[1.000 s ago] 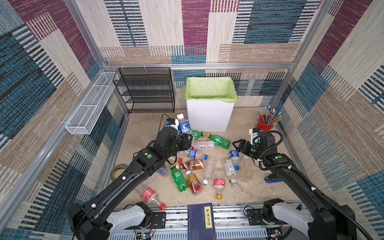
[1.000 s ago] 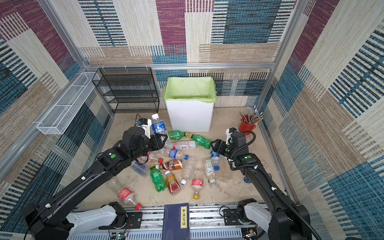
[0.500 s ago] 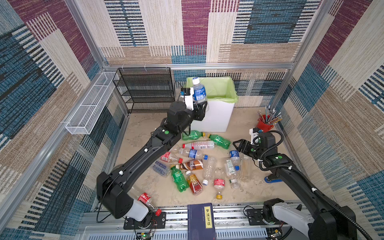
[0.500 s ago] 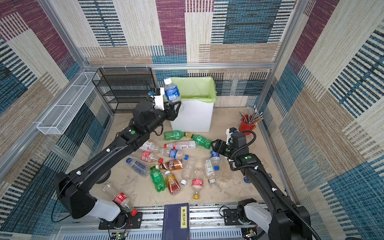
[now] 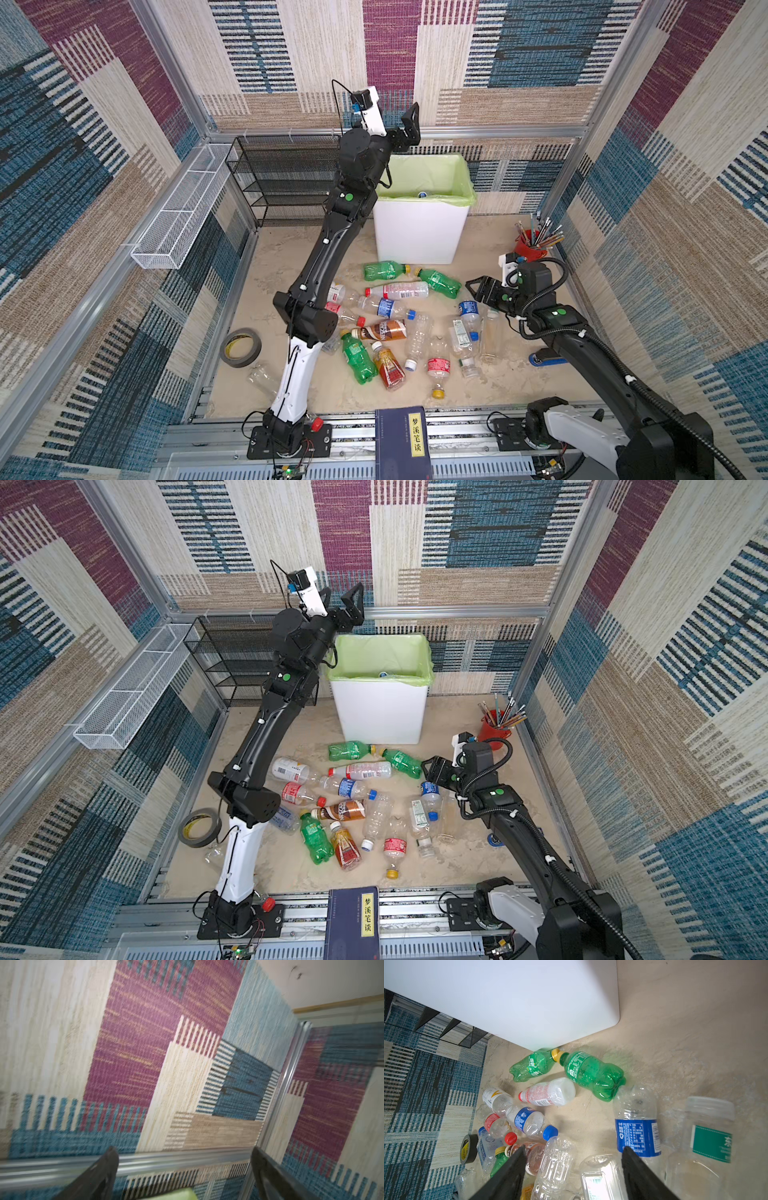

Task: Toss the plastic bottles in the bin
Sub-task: 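Carry the blue-label bottle over the white bin and open left gripper, then bring left gripper back over the pile while right lowers onto green-label clear bottle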

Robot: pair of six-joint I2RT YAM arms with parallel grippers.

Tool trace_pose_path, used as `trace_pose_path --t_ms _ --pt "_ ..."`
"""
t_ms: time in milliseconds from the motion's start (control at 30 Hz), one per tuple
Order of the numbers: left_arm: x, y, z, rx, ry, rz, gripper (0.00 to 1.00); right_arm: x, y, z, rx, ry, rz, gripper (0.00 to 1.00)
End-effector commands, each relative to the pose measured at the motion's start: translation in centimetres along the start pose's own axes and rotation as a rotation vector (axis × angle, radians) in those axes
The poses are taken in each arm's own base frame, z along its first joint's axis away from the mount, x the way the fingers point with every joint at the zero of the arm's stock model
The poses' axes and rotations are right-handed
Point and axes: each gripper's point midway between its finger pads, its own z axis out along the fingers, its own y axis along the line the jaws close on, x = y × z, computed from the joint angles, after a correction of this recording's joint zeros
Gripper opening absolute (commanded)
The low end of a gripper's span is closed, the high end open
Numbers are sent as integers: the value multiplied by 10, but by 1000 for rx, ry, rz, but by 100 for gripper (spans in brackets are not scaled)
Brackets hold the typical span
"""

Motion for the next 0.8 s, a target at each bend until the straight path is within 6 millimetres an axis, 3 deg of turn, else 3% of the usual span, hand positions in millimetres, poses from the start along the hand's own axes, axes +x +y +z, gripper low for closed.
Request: trace_pose_path --t_ms 0,100,233,467,767 --pt "-107 -38 -40 98 -207 24 100 -4 5 1 -13 -3 -2 74" --pt "-117 -49 -53 133 -178 20 97 -6 5 5 -12 5 -2 74" --pt "-103 -42 -79 116 -116 -16 93 -11 8 4 -9 -4 -7 74" --pt "-25 8 -151 -72 122 -76 90 -7 6 0 1 8 21 74" --pt "81 71 -274 -372 446 -248 83 13 -19 -11 119 44 43 72"
